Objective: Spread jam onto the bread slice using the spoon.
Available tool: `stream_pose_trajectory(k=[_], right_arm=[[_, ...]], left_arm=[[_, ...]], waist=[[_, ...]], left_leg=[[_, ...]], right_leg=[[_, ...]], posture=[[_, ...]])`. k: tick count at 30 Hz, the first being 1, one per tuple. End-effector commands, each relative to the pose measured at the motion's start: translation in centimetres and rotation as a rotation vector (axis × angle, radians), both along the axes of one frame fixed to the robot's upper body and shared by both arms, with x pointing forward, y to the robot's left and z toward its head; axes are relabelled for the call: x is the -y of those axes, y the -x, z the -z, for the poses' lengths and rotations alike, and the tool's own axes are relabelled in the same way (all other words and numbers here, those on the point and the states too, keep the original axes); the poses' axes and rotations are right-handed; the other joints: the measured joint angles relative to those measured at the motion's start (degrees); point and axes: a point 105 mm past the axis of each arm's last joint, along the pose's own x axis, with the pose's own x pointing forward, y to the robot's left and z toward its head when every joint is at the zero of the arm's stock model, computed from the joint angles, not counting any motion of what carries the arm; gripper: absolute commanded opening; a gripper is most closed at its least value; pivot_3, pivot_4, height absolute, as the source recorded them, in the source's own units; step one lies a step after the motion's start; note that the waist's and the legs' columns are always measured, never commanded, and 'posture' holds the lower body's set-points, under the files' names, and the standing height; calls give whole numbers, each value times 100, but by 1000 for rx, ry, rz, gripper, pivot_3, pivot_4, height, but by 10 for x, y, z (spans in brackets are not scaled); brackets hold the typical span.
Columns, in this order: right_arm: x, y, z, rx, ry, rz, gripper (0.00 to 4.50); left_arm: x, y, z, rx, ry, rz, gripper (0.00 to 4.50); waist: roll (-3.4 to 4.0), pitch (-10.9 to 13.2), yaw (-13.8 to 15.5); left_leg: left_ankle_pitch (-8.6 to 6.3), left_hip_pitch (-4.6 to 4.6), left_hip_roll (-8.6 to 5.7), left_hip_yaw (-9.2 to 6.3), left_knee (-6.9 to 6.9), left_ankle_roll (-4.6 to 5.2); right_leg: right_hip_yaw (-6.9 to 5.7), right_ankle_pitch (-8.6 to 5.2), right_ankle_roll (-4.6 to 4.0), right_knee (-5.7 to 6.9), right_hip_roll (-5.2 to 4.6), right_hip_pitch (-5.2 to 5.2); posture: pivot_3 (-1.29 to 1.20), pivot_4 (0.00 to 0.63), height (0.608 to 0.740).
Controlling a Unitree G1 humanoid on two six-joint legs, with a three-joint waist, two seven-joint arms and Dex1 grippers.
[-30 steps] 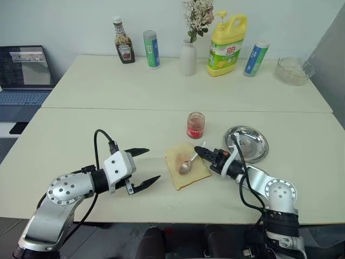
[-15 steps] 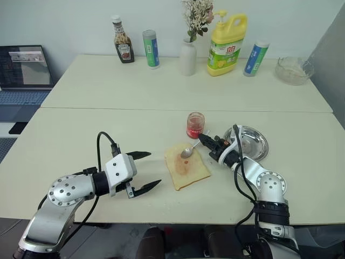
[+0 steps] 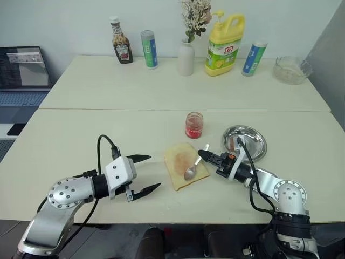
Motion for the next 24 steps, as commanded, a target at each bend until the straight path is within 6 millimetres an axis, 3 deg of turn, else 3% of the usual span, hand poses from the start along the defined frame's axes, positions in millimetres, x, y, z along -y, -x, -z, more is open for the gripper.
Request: stream_pose_trajectory(k=[1, 6, 16, 24], right_arm=[[-1, -29, -23, 67, -65, 141, 12], [1, -39, -12, 34, -26, 171, 12], [2, 9, -4, 37, 22, -53, 12], [7, -9, -28, 155, 20, 55, 12]], left_arm=[[-7, 7, -5, 39, -29, 6, 4500], [-7, 10, -4, 40, -25, -5, 4500], [-4, 10, -3, 44, -10, -7, 4500], [1, 5, -10, 42, 47, -17, 4500]], waist=[[0, 0, -46], [-1, -1, -16], [-2, -1, 7], [-2, -1, 4]], left_leg=[[0, 0, 2, 1, 0, 0], [0, 2, 1, 1, 0, 0], [0, -4, 1, 1, -5, 1], [0, -3, 1, 2, -1, 1]], right_leg=[[2, 0, 0, 0, 2, -1], [2, 0, 0, 1, 2, 0], [0, 0, -1, -17, -1, 1], [2, 0, -1, -15, 1, 1]], posture=[[0, 150, 740], [0, 150, 740], [0, 150, 740], [0, 150, 740]])
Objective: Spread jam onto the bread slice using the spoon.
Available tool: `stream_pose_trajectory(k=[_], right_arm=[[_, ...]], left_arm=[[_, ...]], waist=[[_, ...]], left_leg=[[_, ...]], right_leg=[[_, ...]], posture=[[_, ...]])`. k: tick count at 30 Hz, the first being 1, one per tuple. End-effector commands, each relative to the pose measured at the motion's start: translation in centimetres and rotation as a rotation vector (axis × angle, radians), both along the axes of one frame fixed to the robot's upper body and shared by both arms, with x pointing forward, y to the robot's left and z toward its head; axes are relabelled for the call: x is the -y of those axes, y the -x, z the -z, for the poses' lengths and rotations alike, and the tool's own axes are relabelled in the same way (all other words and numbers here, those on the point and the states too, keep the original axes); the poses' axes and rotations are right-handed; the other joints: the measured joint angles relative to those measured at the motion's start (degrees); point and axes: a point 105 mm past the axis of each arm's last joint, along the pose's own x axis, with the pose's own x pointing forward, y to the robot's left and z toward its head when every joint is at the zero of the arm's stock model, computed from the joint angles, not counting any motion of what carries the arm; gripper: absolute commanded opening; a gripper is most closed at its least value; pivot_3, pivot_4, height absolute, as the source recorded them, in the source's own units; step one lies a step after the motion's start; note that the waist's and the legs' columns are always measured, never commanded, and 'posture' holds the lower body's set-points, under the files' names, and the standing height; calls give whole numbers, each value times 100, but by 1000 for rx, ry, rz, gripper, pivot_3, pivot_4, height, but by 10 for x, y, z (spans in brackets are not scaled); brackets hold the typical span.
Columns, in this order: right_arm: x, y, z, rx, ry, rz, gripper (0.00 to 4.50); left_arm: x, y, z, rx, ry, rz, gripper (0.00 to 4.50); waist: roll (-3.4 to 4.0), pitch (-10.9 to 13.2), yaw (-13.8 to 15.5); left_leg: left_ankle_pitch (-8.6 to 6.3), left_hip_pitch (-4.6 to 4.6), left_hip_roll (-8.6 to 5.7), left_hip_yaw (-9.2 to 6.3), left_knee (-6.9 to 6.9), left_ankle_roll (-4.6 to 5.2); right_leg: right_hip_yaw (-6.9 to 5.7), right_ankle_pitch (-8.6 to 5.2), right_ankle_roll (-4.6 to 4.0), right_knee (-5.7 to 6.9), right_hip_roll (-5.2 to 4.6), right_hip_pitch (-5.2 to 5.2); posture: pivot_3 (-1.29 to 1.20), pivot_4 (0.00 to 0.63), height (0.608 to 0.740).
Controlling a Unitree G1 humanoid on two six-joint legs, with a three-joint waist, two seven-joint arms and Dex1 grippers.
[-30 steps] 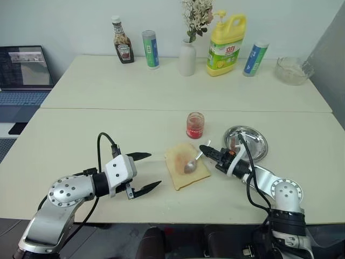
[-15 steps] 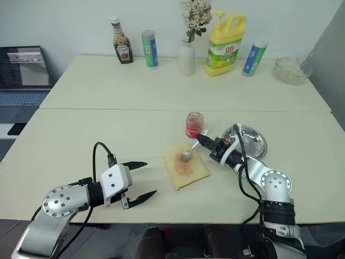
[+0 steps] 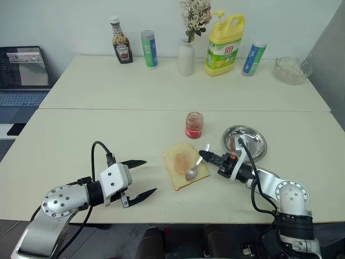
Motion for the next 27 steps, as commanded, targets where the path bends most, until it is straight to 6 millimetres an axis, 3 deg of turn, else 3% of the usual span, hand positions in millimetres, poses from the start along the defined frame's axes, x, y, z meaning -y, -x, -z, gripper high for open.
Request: stream_pose_trajectory(k=[1, 8, 13, 21, 27], right_arm=[[-2, -2, -21, 109, 5, 14, 12], [15, -3, -49, 220, -36, 74, 12], [15, 4, -59, 266, -47, 64, 12], [7, 10, -59, 326, 27, 37, 12], [10, 17, -74, 396, 15, 22, 12]], left_arm=[[10, -1, -16, 25, 64, 24, 4500], [9, -16, -33, 47, 89, 23, 4500], [17, -13, -28, 12, 44, 91, 4500], [17, -14, -21, -24, -7, 122, 4500], [17, -14, -18, 3, -58, 163, 4500]], waist=[[-1, 0, 1], [0, 0, 18], [-1, 0, -16], [0, 0, -9], [0, 0, 0]], left_leg=[[0, 0, -1, 1, 0, 0], [0, -6, 0, -5, 1, 0], [0, -5, -1, -1, 0, 0], [0, -5, 1, -4, 1, 0], [0, -5, 1, -4, 0, 0]], right_leg=[[1, 0, 0, 0, 0, 0], [-6, 0, 0, -1, 0, 0], [-1, 0, 0, -2, 0, 0], [-4, 0, 0, 1, 3, -2], [-4, 0, 0, 0, 3, -2]], posture=[[0, 150, 740], [0, 150, 740], [0, 150, 740], [0, 150, 740], [0, 150, 740]])
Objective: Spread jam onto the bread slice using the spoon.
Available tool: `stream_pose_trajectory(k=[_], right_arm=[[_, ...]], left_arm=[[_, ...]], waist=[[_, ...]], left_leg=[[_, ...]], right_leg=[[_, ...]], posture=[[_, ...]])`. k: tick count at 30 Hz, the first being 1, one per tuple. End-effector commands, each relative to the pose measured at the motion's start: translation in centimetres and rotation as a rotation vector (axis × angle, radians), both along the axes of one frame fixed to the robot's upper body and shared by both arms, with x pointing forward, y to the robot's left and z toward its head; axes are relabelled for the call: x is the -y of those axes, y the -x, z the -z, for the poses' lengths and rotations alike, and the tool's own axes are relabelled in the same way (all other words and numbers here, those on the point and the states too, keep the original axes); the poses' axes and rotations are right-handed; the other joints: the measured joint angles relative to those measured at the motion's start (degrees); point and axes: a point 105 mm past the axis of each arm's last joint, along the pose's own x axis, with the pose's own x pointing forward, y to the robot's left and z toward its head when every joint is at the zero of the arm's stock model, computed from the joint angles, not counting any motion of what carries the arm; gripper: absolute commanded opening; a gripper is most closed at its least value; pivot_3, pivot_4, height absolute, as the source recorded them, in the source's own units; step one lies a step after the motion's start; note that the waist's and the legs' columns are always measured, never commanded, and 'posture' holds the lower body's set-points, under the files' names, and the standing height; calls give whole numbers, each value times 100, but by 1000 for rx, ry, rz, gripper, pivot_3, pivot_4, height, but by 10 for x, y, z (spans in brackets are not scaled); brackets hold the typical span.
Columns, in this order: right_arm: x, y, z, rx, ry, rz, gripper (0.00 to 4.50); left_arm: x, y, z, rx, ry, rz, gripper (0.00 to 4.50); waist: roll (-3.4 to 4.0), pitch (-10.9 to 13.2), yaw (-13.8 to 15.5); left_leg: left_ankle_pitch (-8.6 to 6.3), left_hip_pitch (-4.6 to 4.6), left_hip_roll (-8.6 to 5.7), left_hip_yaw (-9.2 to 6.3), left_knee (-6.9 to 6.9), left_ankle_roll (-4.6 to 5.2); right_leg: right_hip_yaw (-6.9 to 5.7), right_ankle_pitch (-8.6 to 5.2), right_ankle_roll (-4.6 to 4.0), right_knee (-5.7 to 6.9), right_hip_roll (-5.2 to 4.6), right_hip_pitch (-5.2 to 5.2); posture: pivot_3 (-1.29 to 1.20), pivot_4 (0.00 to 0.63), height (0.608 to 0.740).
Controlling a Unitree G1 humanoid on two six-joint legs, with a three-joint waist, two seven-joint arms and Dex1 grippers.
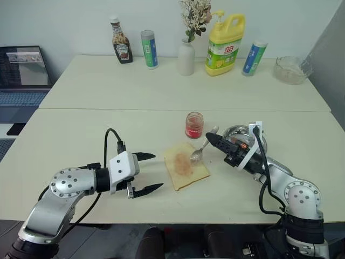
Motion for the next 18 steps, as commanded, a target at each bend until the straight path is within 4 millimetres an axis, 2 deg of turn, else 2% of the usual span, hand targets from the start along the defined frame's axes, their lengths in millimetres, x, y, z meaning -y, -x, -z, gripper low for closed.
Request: stream_pose_trajectory(k=[1, 5, 11, 15, 18], right_arm=[[2, 9, -26, 107, -36, -20, 12], [20, 12, -41, 151, -56, 34, 12], [71, 9, -55, 178, -74, 260, 12], [101, 6, -57, 178, -70, 415, 12], [131, 2, -51, 155, -66, 579, 12]], left_arm=[[3, -1, -9, 41, 3, 31, 4500], [9, -5, -22, 60, 32, 69, 4500], [27, -15, -40, 95, 10, 154, 4500], [46, -26, -45, 112, 23, 175, 4500], [66, -31, -50, 123, 30, 223, 4500]], waist=[[0, 0, 1], [-1, 0, 7], [-1, 0, 23], [-1, 0, 21], [-1, 0, 12]], left_leg=[[0, 0, 0, -1, 0, 0], [0, -2, 0, -1, 2, 0], [0, -8, -5, -2, 5, 0], [0, -8, -5, -2, 5, 0], [0, -8, -5, -2, 4, 0]], right_leg=[[-1, 0, 0, 0, 0, 0], [-1, 0, 0, 1, 0, 0], [-3, 0, 1, -3, -3, 2], [-3, 0, 1, -2, -2, 2], [-2, 0, 1, -1, -1, 2]], posture=[[0, 150, 740], [0, 150, 740], [0, 150, 740], [0, 150, 740], [0, 150, 740]])
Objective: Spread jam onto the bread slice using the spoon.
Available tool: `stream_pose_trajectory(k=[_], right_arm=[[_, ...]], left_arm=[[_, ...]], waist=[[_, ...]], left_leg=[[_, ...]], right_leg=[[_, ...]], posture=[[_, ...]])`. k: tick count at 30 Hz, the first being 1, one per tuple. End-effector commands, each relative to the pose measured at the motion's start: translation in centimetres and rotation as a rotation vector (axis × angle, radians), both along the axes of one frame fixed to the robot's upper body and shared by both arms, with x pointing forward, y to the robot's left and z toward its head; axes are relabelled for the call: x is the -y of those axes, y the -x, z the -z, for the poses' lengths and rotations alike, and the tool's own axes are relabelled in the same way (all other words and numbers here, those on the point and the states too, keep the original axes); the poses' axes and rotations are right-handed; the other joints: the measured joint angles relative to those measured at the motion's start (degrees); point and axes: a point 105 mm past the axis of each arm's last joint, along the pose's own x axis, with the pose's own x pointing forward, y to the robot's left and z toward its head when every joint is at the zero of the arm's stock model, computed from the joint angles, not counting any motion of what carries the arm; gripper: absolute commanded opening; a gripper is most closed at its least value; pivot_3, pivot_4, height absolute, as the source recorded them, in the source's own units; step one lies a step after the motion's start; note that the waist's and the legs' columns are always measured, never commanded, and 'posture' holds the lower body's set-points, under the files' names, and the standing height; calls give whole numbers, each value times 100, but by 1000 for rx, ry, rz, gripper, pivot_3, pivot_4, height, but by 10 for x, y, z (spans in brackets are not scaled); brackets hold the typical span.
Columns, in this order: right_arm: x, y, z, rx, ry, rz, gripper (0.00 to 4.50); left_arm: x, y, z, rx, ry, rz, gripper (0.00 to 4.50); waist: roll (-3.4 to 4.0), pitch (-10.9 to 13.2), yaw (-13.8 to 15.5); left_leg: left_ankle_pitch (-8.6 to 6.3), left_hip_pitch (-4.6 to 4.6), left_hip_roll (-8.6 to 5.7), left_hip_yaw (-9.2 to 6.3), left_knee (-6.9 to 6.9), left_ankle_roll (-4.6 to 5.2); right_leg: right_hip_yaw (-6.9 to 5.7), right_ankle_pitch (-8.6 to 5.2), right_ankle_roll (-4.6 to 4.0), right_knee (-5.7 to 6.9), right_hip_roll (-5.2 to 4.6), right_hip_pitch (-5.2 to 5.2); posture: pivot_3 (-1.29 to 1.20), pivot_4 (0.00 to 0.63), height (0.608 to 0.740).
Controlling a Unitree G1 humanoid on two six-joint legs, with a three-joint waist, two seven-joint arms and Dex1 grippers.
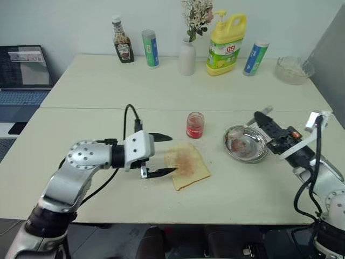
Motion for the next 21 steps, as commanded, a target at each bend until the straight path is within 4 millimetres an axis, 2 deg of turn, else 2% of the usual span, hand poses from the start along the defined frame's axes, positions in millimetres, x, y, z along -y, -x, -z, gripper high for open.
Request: stream_pose_trajectory(k=[1, 3, 8, 11, 14, 21], right_arm=[[34, 0, -7, 31, -12, 169, 12], [47, -6, 1, 3, -16, 238, 12], [57, -19, 25, -69, -29, 274, 12], [70, -28, 38, -119, -33, 325, 12], [75, -35, 47, -146, -38, 314, 12], [82, -39, 60, -183, -18, 318, 12]], left_arm=[[24, -5, -9, 17, 34, 47, 4500], [40, -8, -9, 9, 58, 74, 4500], [61, -13, -9, 22, 48, 107, 4500], [77, -15, -14, 29, 55, 130, 4500], [95, -16, -21, 31, 78, 140, 4500], [110, -15, -27, 48, 116, 138, 4500]], waist=[[0, 0, 0], [0, 0, 4], [1, 0, -27], [2, -1, -13], [4, -2, 0], [8, -4, -8]], left_leg=[[0, 1, 0, 1, 0, 0], [0, -1, -2, 1, 2, 0], [1, 4, -3, 5, 1, 1], [2, 5, -2, 2, 3, 2], [3, 4, -6, 3, 6, 3], [3, 6, -5, 2, 2, 3]], right_leg=[[1, 0, 0, 0, 0, 0], [1, 0, 1, 1, 0, 0], [11, 1, 1, 6, 2, -1], [7, 1, 0, 15, 4, -1], [8, 1, 0, 15, 1, 0], [9, 1, 0, 17, 2, 0]], posture=[[0, 150, 740], [0, 150, 740], [0, 150, 740], [0, 150, 740], [0, 150, 740], [0, 150, 740]])
